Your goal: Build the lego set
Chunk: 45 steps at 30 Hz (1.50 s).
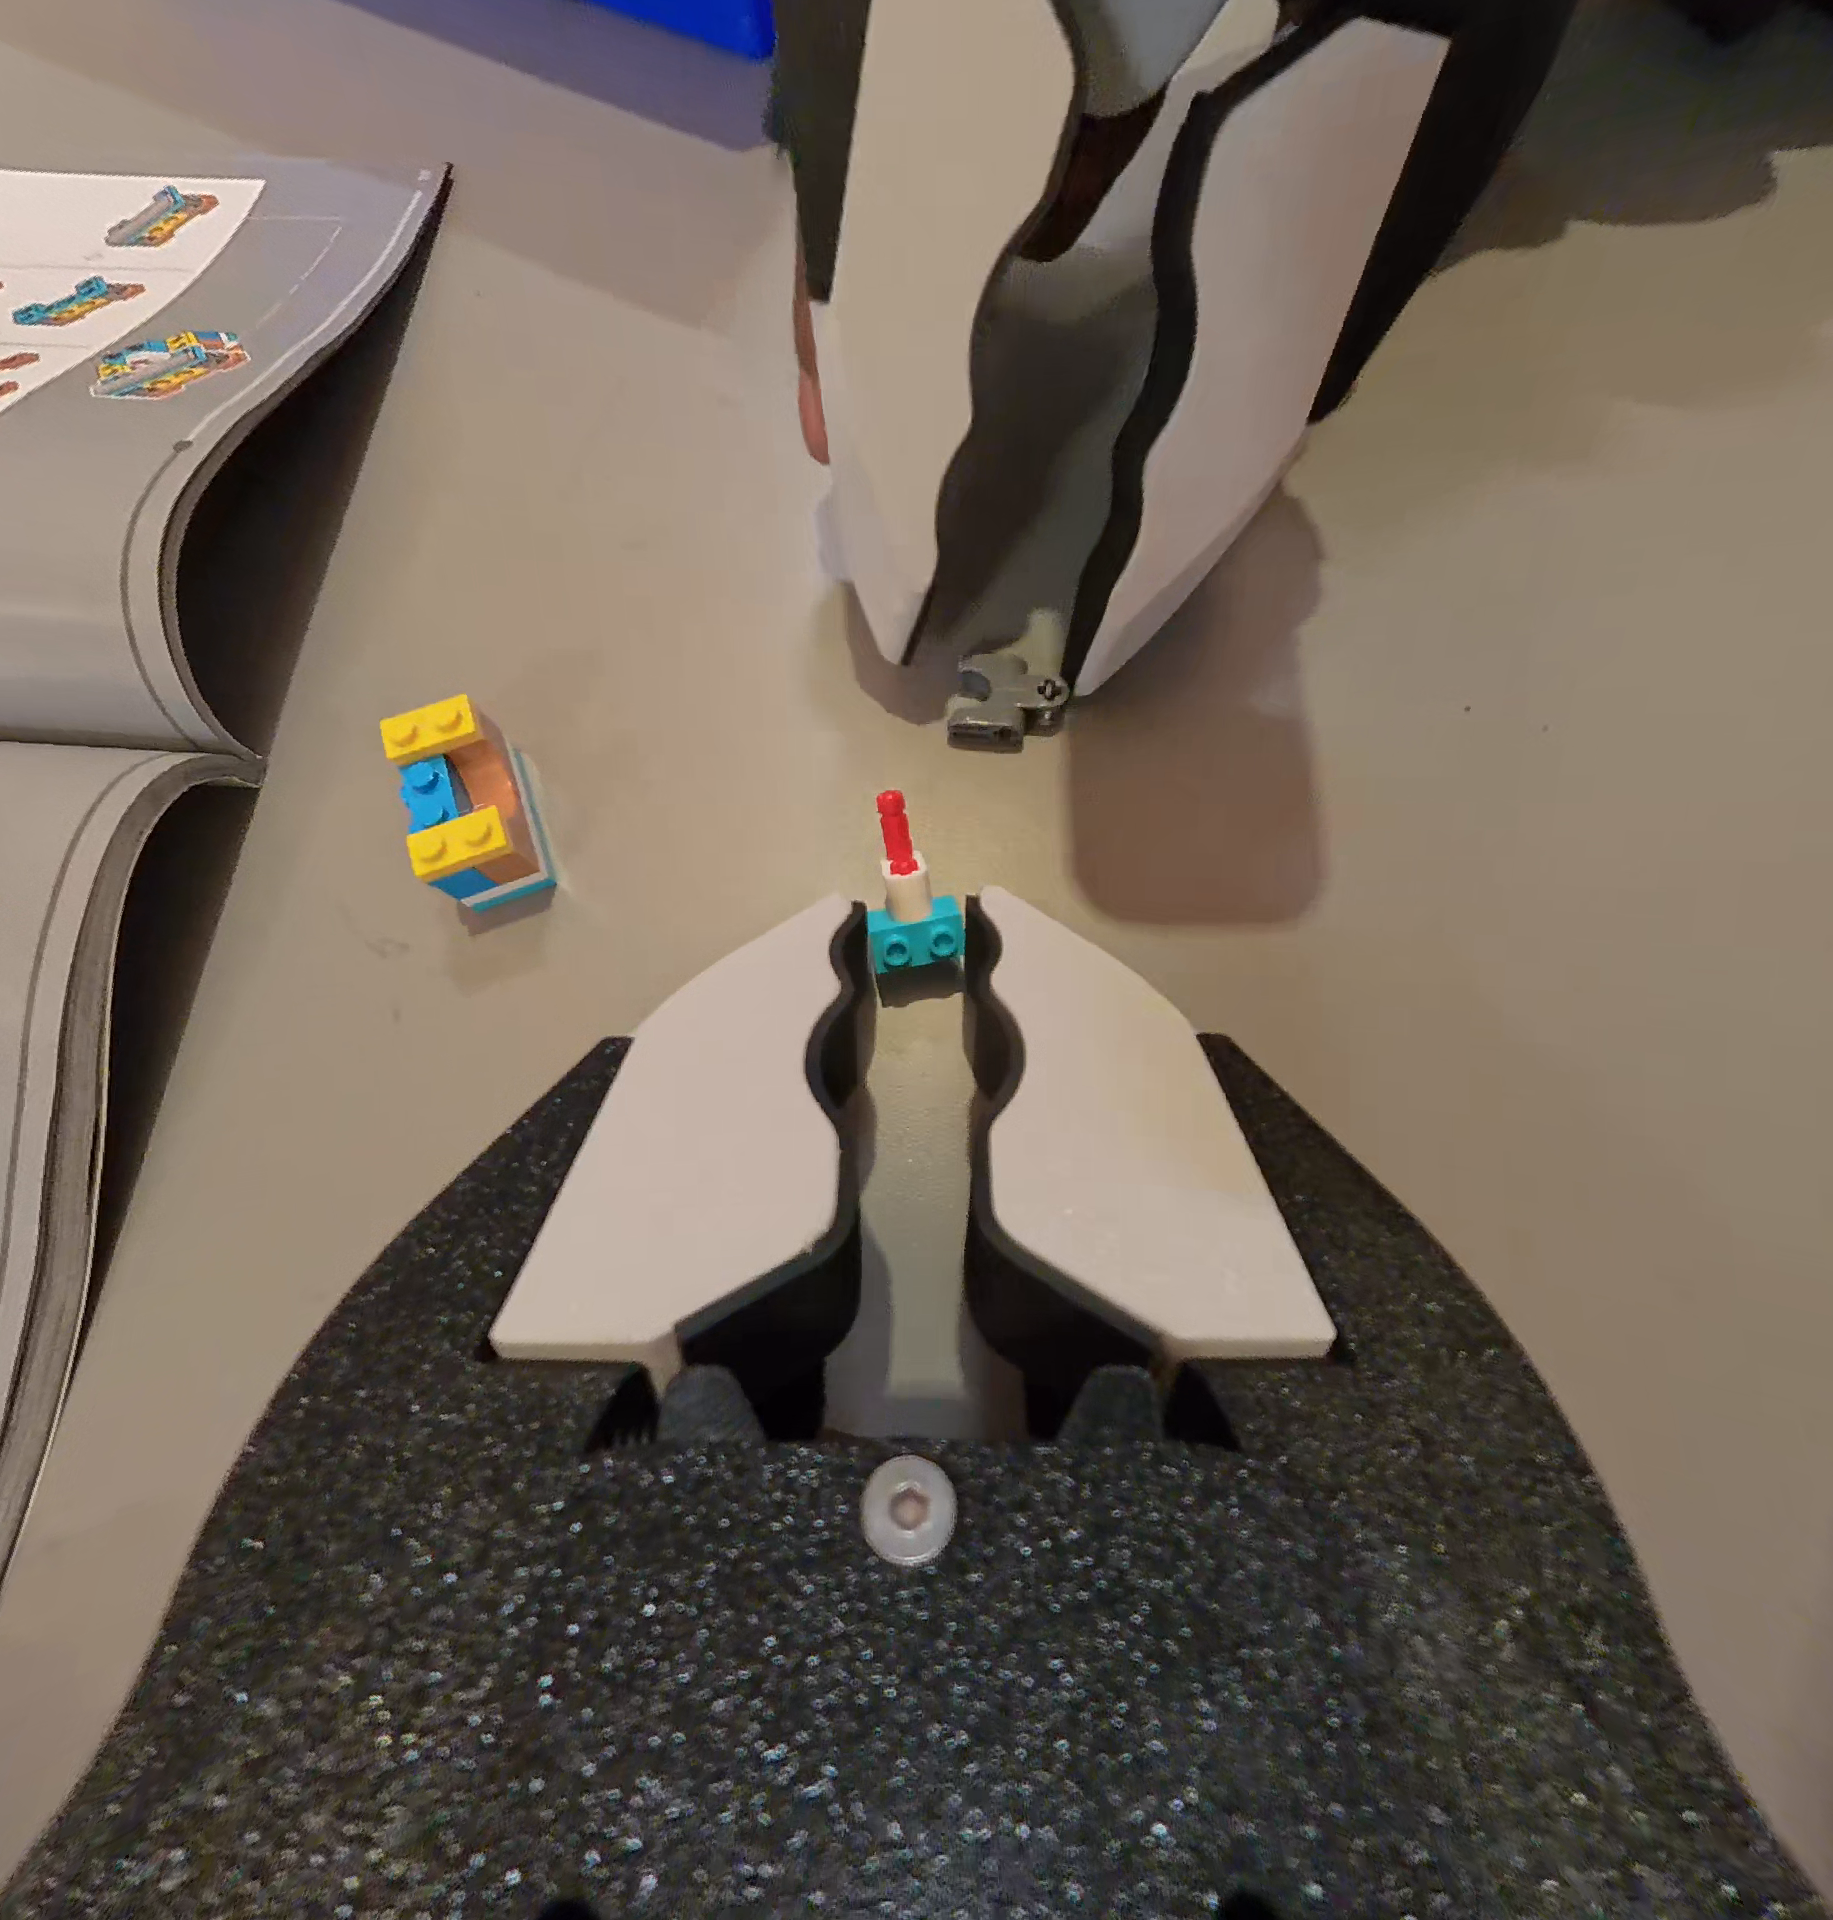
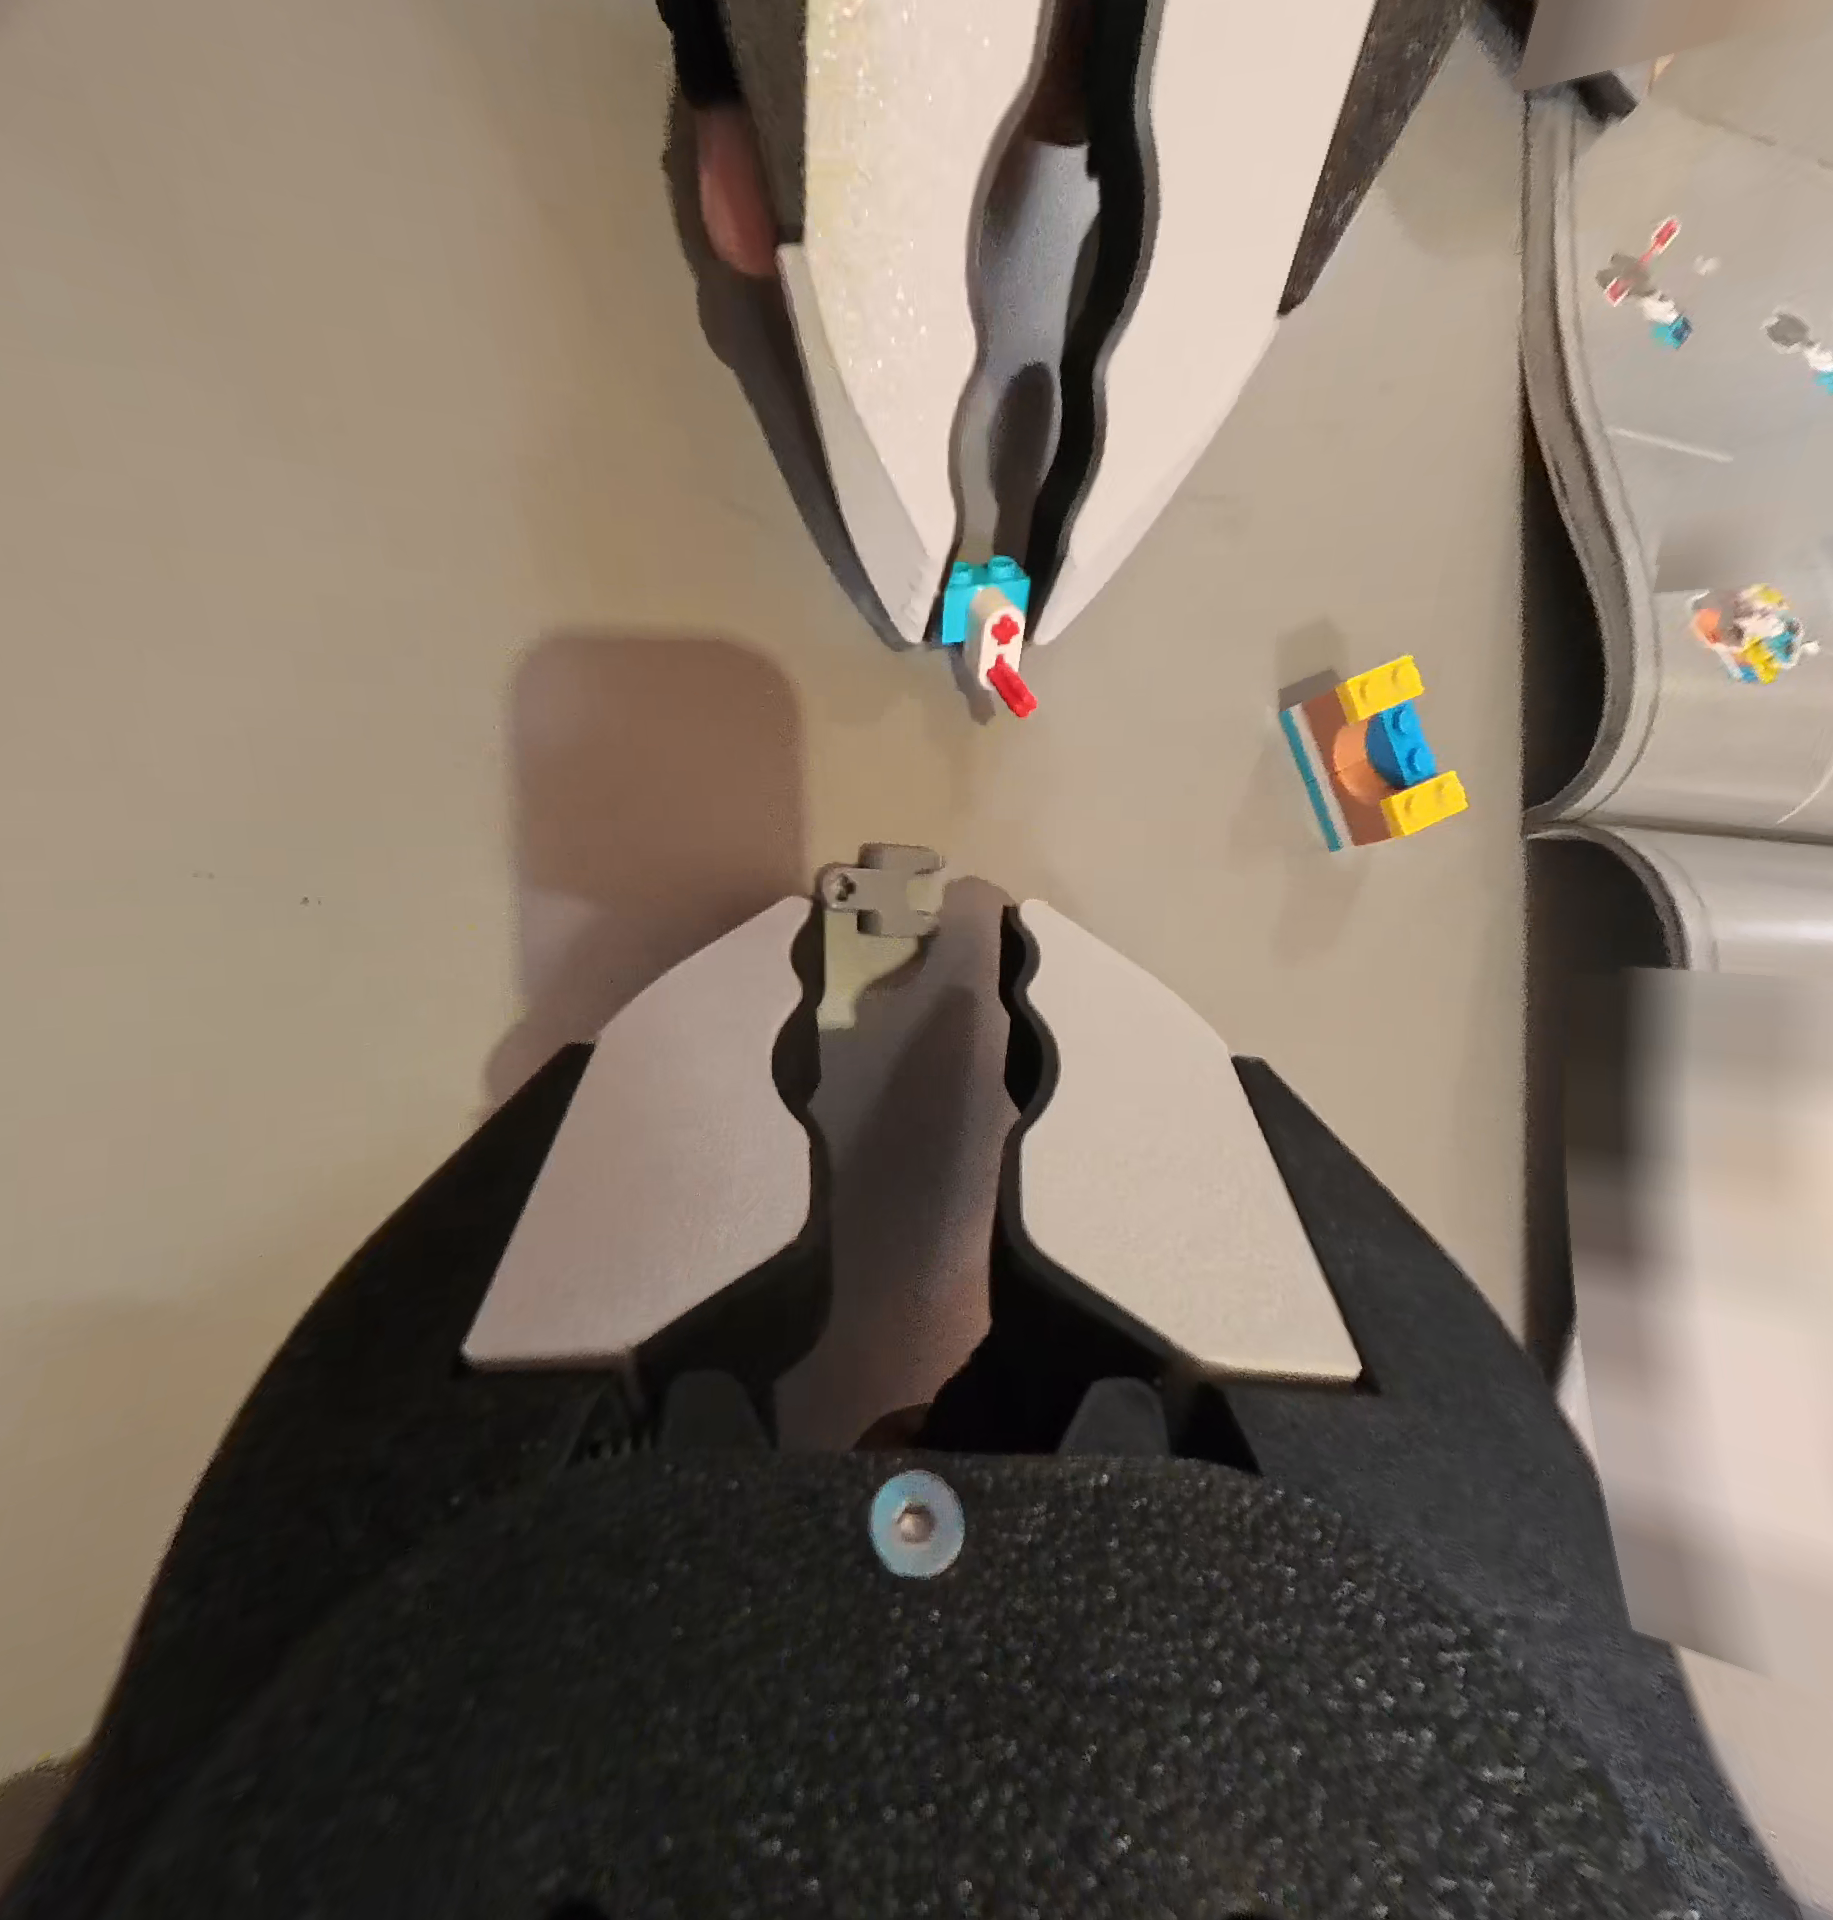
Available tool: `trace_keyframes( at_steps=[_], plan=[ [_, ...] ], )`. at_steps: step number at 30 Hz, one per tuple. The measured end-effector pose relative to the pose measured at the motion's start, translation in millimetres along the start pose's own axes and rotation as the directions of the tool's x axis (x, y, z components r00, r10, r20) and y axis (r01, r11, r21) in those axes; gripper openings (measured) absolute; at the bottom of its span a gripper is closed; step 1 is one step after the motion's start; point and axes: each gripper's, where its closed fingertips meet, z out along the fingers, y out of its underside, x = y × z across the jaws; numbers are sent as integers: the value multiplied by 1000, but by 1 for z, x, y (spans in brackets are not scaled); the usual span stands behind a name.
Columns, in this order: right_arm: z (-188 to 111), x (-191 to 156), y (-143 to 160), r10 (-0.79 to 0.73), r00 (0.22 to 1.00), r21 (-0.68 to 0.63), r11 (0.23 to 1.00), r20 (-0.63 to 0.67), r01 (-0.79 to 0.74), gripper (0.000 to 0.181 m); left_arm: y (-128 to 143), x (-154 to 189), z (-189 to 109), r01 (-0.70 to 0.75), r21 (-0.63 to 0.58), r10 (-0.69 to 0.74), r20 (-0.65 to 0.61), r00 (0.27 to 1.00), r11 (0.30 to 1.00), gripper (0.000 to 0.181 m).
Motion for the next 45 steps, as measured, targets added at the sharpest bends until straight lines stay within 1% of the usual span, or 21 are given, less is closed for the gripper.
trace_keyframes(
  at_steps=[2,6,8,11,15,19,21,25,30,33,36,38,40,42,45],
  plan=[
    [0,-3,0,31,999,-12,999,25,-30,28,0,0,0,-9,-2,9,8,1000,1000,18],
    [0,-5,1,106,994,-53,993,5,-106,25,2,0,1,-18,-15,18,16,1000,1000,17],
    [-1,-10,2,126,992,-54,991,11,-125,25,2,0,2,-13,-17,13,13,1000,1000,17],
    [-4,-21,2,163,985,-46,986,48,-161,27,2,0,1,-3,-13,3,1,1000,1000,17],
    [-8,-33,1,165,980,-15,986,114,-165,27,1,1,0,5,-4,-5,-13,1000,1000,17],
    [-13,-17,2,163,984,14,986,71,-164,28,-1,2,-1,6,12,-5,-26,1000,1000,17],
    [-13,-8,1,168,984,40,985,67,-171,31,-1,4,-1,-2,13,3,-38,999,1000,18],
    [-8,-4,-1,150,984,70,985,100,-157,36,2,9,0,-22,-8,22,-65,998,1000,17],
    [-2,-9,-6,114,982,87,988,152,-128,37,4,14,2,-46,-28,43,-99,994,999,17],
    [4,-11,-3,107,981,55,992,160,-118,33,4,15,1,-46,-25,42,-114,993,999,17],
    [5,-15,-5,111,978,65,990,175,-124,17,4,16,1,-45,-20,42,-124,991,999,17],
    [5,-11,-5,121,982,73,989,145,-132,16,2,16,0,-38,-12,36,-126,991,999,17],
    [1,-6,-9,148,980,119,979,129,-164,16,0,14,-1,-21,2,21,-127,992,1000,17],
    [-8,0,-19,190,973,209,954,134,-215,16,-4,11,-2,0,26,3,-121,993,1000,17],
    [-22,5,-30,241,956,323,903,169,-284,16,-17,12,-6,34,111,-18,-141,990,993,18]
  ],
)
